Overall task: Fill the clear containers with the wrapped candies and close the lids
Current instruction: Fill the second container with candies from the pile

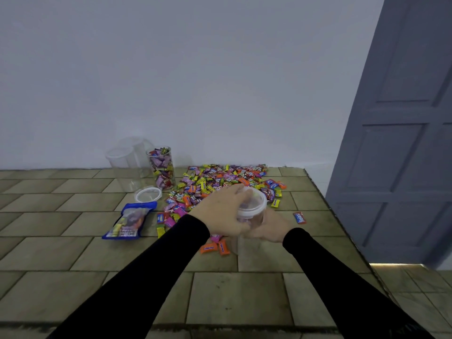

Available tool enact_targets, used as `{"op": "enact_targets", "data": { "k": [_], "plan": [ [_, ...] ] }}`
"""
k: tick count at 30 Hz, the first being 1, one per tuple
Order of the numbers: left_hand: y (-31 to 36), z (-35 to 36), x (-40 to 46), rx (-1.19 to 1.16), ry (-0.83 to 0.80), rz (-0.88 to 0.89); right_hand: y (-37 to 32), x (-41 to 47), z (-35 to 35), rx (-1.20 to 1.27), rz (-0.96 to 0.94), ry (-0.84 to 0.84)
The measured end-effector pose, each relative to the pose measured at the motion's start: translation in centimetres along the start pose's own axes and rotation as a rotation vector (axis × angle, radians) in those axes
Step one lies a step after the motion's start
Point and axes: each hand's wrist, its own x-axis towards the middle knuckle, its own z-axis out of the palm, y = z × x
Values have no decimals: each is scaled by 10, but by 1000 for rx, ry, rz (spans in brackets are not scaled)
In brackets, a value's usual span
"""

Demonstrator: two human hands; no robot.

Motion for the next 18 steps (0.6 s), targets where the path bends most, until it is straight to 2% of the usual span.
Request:
{"op": "enact_targets", "data": {
  "k": [5, 8, 12, 14, 16, 18],
  "plan": [
    [-6, -7, 6, -4, 5, 15, 1, -1, 0, -3, 32, 6],
    [-11, -10, 4, -164, 44, -16, 0, -1, 2, -1, 11, 18],
    [-16, -16, -2, -415, 180, -106, 4, 0, 0, -6, 16, 60],
    [-19, -16, -8, -535, 298, -154, 5, 0, 0, -22, 38, 72],
    [-25, -12, -14, -597, 428, -225, 5, -2, -1, -23, 55, 71],
    [-34, -3, -17, -604, 486, -310, 7, -3, -1, -16, 69, 79]
  ]
}}
